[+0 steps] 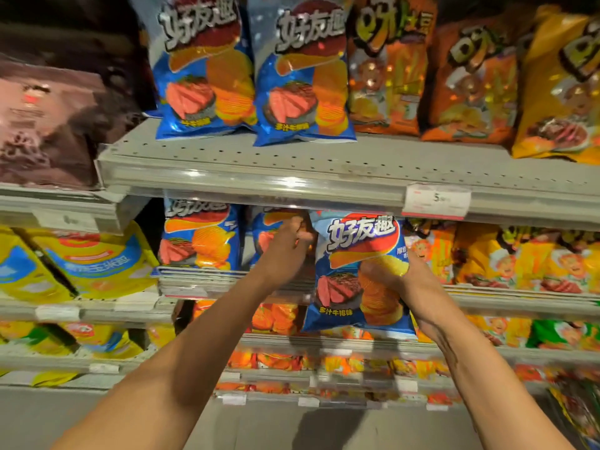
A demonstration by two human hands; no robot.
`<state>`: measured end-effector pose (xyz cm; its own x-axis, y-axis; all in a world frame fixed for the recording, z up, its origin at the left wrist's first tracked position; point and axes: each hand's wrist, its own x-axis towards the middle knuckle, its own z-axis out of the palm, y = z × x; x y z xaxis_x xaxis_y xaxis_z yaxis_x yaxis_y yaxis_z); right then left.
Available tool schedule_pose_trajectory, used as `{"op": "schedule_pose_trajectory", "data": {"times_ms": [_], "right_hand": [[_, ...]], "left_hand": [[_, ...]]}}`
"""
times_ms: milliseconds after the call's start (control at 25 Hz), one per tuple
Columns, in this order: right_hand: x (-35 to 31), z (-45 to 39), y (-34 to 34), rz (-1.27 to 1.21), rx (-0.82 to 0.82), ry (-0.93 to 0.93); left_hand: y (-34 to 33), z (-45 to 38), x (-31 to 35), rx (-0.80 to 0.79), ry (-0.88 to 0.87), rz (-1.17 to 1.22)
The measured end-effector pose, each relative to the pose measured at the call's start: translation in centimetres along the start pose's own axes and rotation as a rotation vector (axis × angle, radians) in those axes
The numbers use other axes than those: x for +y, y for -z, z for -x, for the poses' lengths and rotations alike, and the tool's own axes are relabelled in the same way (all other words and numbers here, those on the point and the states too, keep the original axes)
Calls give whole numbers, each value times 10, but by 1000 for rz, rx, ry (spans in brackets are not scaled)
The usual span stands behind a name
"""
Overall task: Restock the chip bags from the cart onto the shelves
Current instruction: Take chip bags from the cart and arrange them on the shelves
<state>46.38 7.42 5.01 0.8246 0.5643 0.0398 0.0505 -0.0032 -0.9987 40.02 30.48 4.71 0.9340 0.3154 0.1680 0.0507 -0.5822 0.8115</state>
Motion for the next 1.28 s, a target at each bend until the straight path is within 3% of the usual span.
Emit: {"op": "schedule_pose_trajectory", "data": {"times_ms": [240, 440, 640, 840, 960, 1040, 1160, 1280], "right_hand": [[-3, -37, -60, -66, -9, -56], [-11, -84, -109, -5, 149, -64], [-1, -96, -129, -31, 216, -122], [7, -84, -127, 172, 128, -139], [3, -83, -127, 272, 156, -197], [2, -77, -134, 291, 183, -182], [-2, -68, -141, 312, 125, -161], [-13, -57, -138, 562, 187, -84]], "left_hand": [[42, 73, -61, 20, -68, -393], [53, 90, -77, 140, -69, -273], [57, 93, -89, 123, -123, -349], [60, 95, -87, 140, -161, -496], [62, 85, -76, 201, -169, -328], [57, 79, -71, 117, -130, -255], [45, 85, -72, 1, -60, -362], [46, 91, -67, 171, -187, -382]]}}
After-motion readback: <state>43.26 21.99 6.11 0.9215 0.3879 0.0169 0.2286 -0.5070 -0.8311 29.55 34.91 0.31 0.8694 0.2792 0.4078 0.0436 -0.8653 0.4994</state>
